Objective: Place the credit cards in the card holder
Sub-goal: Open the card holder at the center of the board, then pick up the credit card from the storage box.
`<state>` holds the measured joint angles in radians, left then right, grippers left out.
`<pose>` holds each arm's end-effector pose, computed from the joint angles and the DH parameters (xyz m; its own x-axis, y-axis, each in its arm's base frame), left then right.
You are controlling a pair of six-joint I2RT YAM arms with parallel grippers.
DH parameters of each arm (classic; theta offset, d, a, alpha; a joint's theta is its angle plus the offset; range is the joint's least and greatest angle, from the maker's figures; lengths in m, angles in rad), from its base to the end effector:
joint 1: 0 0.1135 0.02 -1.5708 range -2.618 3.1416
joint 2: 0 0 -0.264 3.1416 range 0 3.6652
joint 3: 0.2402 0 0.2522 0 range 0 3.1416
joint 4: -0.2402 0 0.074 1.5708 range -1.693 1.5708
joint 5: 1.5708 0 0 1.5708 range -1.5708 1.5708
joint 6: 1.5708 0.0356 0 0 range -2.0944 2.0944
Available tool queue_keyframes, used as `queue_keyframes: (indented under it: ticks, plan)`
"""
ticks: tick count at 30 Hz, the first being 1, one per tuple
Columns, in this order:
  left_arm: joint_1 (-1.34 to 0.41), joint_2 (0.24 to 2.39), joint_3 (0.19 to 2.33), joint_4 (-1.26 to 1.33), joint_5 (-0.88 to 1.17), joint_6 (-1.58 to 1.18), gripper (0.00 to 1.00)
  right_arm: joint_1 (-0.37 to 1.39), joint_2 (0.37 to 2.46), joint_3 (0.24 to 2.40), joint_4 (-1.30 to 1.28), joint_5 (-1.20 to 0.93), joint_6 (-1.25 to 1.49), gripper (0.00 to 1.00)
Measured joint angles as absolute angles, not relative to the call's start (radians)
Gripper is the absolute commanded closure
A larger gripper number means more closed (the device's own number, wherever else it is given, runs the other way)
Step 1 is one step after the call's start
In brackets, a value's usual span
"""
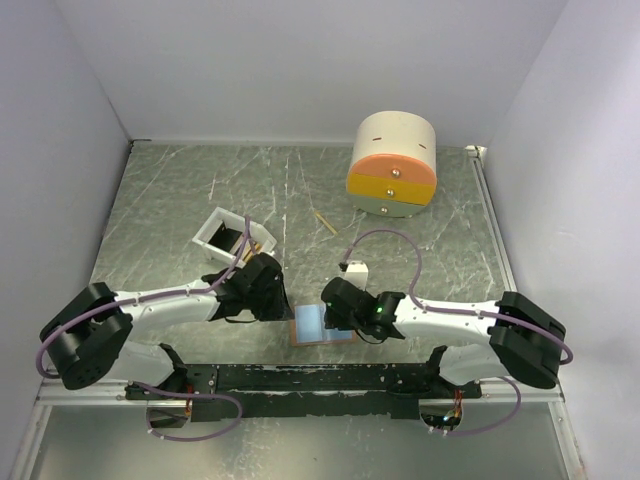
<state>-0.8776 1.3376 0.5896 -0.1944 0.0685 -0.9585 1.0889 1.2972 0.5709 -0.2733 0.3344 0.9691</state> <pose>0.1539 -0.1891 0.1591 -0.9461 -0.1387 -0.2926 0.0328 0.8578 -0.5129 0.1169 0.1983 0.1593 -0.8429 0.0686 -0.5336 -0.1058 0.9513 0.2894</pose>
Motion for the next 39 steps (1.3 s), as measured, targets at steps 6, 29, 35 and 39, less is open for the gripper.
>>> queue_keyframes:
  ticks: [6, 29, 35, 39]
  plan:
    - [-0.878, 1.372, 0.590, -0.181, 0.034, -0.958, 0.64, 1.089, 1.266, 0.574, -0.321, 0.349, 0.969, 0.51]
    - [-0.766, 1.391, 1.121, -0.511, -0.272, -0.612, 0.26, 1.089, 1.003, 0.591, -0.341, 0.371, 0.914, 0.49]
    - [-0.651, 1.441, 1.150, -0.567, -0.334, -0.428, 0.19, 1.089, 0.964, 0.592, -0.340, 0.371, 0.899, 0.49]
    - [-0.596, 1.450, 1.132, -0.542, -0.338, -0.237, 0.11, 1.089, 0.939, 0.592, -0.334, 0.371, 0.896, 0.49]
